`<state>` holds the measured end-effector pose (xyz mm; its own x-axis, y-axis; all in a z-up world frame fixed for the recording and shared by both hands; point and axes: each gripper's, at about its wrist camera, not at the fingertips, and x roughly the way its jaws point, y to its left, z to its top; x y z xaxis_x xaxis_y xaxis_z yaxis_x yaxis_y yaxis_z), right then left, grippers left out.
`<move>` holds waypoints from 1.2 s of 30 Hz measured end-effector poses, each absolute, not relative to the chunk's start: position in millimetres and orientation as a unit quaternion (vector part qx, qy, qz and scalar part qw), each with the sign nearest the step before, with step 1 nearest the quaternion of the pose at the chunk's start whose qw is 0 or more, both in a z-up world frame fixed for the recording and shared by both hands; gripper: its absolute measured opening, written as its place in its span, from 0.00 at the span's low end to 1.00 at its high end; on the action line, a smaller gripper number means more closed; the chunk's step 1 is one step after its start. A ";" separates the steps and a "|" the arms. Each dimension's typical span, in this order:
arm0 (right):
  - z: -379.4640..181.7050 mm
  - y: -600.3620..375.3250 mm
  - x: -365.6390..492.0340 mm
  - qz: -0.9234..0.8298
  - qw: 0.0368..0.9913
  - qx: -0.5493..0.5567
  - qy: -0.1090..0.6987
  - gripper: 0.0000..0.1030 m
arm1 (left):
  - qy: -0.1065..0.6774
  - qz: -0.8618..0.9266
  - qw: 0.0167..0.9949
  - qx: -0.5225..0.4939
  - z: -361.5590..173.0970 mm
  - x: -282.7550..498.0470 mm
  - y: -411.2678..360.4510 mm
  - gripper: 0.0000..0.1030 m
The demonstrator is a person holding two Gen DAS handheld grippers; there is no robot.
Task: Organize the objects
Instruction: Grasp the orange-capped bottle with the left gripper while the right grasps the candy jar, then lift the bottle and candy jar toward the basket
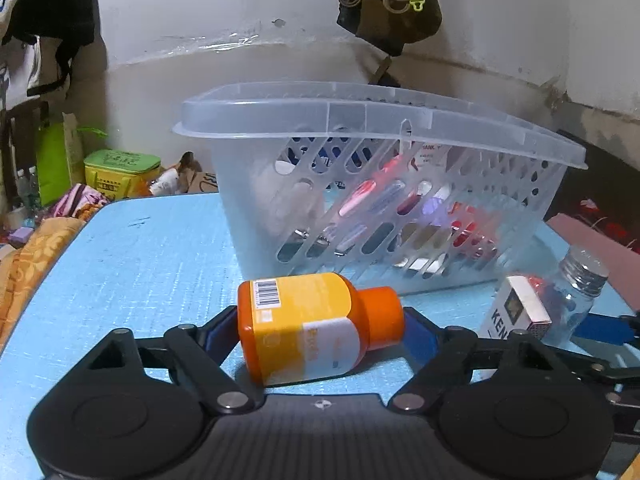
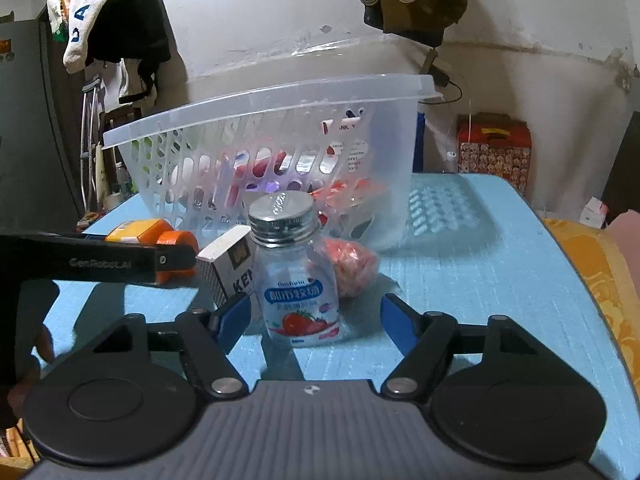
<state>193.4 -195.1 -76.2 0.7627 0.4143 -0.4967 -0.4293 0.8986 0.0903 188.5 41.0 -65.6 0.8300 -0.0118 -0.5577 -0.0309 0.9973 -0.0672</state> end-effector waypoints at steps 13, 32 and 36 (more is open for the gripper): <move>-75.5 -184.4 194.4 0.224 0.938 -0.054 0.259 0.43 | 0.291 0.009 0.957 -0.011 -67.6 190.5 28.3 0.84; -53.8 -193.9 176.8 0.230 0.942 -0.043 0.242 0.43 | 0.228 -0.026 0.973 0.037 -64.7 158.0 11.5 0.84; -45.5 -192.5 170.8 0.235 0.944 -0.047 0.228 0.43 | 0.207 -0.030 0.977 0.036 -51.5 146.9 12.3 0.84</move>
